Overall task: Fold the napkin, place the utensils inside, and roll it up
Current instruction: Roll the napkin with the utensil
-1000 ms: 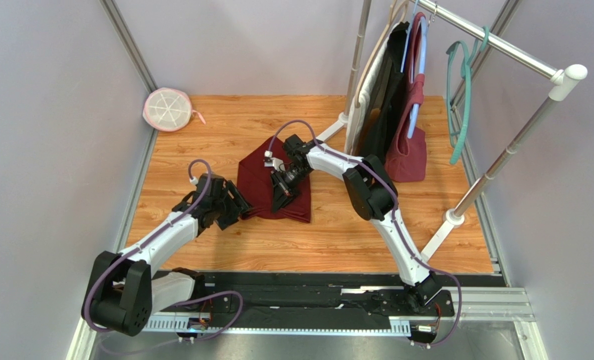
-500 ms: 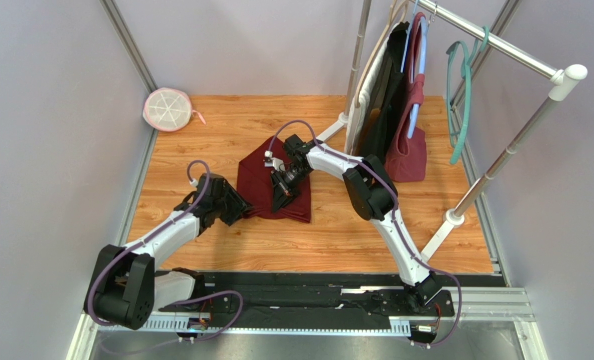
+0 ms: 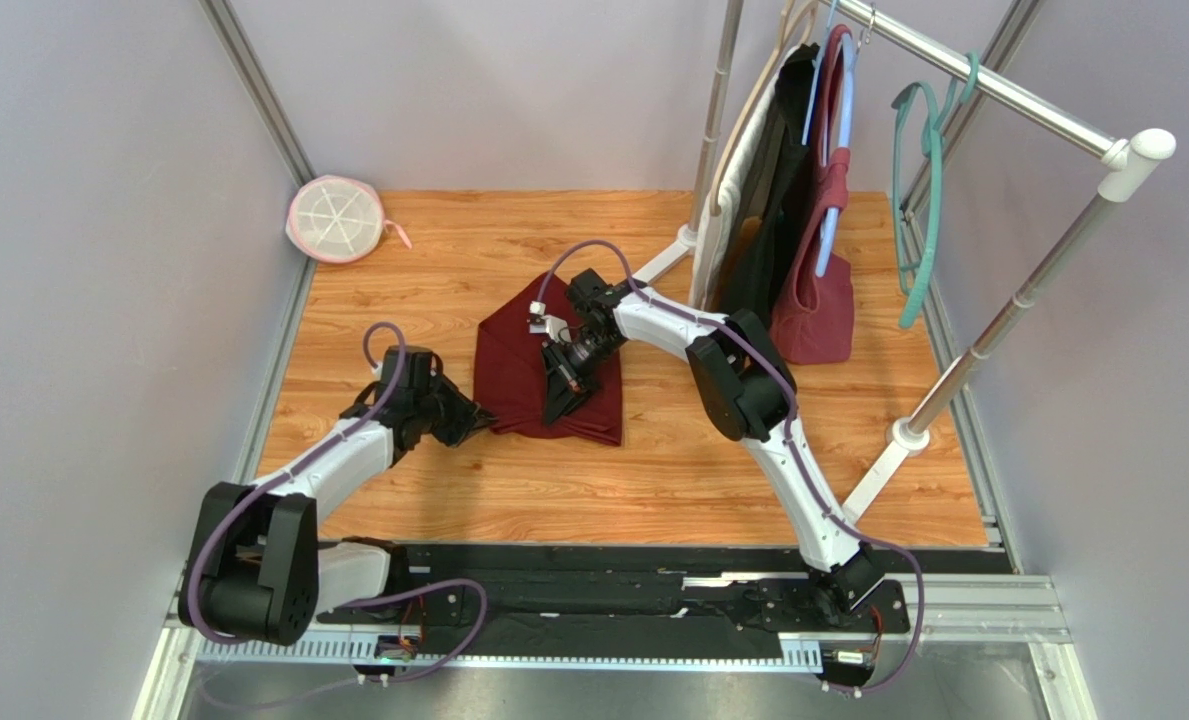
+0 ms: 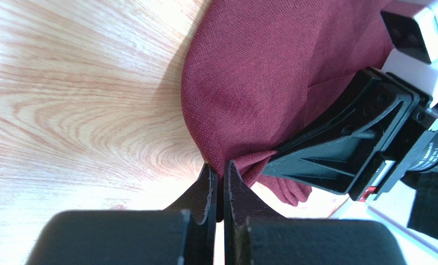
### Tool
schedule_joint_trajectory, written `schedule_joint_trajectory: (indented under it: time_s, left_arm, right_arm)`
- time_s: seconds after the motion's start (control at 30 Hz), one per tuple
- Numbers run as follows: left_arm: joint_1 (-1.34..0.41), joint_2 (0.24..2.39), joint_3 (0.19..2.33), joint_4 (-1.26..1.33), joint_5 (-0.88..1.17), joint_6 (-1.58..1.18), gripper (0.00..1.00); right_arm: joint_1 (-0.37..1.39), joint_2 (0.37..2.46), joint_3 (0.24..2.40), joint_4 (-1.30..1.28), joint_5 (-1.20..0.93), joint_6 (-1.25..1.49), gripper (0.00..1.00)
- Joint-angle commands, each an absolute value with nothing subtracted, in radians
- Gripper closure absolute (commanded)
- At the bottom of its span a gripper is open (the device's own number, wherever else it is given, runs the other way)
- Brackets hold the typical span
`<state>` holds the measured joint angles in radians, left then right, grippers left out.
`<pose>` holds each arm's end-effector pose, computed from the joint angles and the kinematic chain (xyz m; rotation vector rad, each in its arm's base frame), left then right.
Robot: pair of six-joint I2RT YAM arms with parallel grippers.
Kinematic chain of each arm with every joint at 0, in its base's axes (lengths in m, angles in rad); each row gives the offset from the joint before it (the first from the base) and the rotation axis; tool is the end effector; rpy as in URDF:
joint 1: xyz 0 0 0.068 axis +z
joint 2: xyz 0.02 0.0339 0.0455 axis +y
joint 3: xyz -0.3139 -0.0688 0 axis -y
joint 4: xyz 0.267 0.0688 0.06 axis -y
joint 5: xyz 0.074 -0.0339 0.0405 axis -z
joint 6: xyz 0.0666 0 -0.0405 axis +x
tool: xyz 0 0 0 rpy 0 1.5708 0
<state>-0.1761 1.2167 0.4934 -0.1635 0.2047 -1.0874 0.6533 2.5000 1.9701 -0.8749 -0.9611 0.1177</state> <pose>0.2329 -0.0552 0.1683 -1.0597 2.3788 -0.7628 0.4041 0.3781 0.1076 0.7981 -2.4818 -1.3396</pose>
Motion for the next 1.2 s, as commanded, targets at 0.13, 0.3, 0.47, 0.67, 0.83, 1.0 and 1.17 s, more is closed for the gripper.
schedule_joint_trajectory:
  time_s: [0.13,0.3,0.47,0.67,0.83,1.0,1.17]
  left_arm:
    - [-0.063,1.287,0.511,-0.146,0.304,-1.017,1.00]
    - [-0.014,1.354,0.548,-0.155,0.374,-0.971,1.00]
    - [0.018,1.391,0.583,-0.169,0.413,-0.936,1.00]
    - [0.031,1.401,0.606,-0.196,0.433,-0.900,1.00]
    - [0.044,1.413,0.612,-0.199,0.459,-0.888,1.00]
    - [0.052,1.424,0.620,-0.207,0.474,-0.876,1.00]
    - [0.063,1.425,0.623,-0.207,0.482,-0.871,1.00]
  right_arm:
    - [0.644,2.389,1.855,-0.709,-0.831,0.083,0.77]
    - [0.643,2.292,1.775,-0.621,-0.825,0.086,0.56]
    - [0.644,2.160,1.652,-0.479,-0.781,0.075,0.51]
    - [0.707,1.930,1.386,-0.266,-0.586,-0.052,0.46]
    - [0.800,1.789,1.189,-0.021,-0.330,-0.116,0.41]
    - [0.893,1.753,1.140,0.032,-0.172,-0.224,0.41]
    - [0.988,1.776,1.123,0.071,-0.045,-0.311,0.40]
